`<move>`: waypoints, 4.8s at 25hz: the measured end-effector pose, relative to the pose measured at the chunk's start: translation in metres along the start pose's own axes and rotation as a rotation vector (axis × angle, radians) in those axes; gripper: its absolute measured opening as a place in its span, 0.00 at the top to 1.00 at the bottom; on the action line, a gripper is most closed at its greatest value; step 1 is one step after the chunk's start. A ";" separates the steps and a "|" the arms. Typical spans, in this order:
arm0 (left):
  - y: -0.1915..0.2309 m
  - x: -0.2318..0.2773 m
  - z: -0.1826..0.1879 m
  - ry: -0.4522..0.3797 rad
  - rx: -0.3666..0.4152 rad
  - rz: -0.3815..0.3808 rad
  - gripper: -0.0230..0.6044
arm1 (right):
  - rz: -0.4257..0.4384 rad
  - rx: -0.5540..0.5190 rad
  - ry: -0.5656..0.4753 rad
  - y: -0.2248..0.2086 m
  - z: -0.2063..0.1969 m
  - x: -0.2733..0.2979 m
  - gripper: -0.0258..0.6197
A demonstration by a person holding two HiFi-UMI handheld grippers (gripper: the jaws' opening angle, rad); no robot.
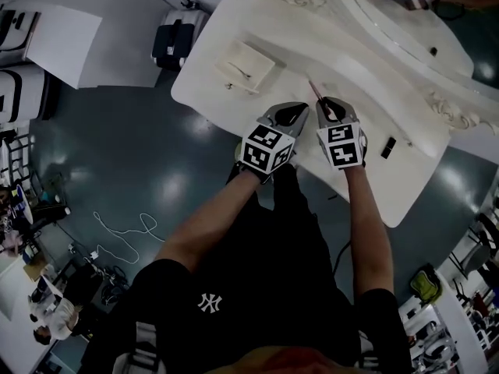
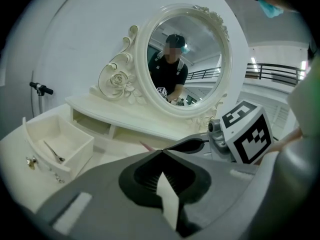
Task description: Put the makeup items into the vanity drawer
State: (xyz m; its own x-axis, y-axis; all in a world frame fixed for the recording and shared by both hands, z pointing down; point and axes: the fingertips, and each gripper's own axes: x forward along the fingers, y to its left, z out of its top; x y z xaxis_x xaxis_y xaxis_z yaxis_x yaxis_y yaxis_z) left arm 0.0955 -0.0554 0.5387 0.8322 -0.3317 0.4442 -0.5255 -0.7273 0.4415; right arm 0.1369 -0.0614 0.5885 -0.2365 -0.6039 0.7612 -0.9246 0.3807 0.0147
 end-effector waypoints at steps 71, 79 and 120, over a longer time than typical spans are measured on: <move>0.128 -0.084 0.052 -0.074 -0.007 0.079 0.96 | 0.031 -0.100 -0.023 0.089 0.119 0.080 0.87; 0.090 -0.071 0.055 -0.064 0.029 0.019 0.96 | -0.028 0.013 -0.076 0.069 0.094 0.041 0.91; -0.183 0.094 -0.025 0.163 0.234 -0.351 0.96 | -0.441 0.486 -0.088 -0.099 -0.152 -0.156 0.89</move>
State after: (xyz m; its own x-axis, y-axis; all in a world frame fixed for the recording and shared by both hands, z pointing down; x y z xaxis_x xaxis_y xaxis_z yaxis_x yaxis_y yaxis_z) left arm 0.2656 0.0618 0.5187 0.9045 0.0451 0.4242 -0.1464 -0.9011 0.4081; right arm 0.3112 0.1019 0.5669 0.1910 -0.6936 0.6946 -0.9649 -0.2627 0.0030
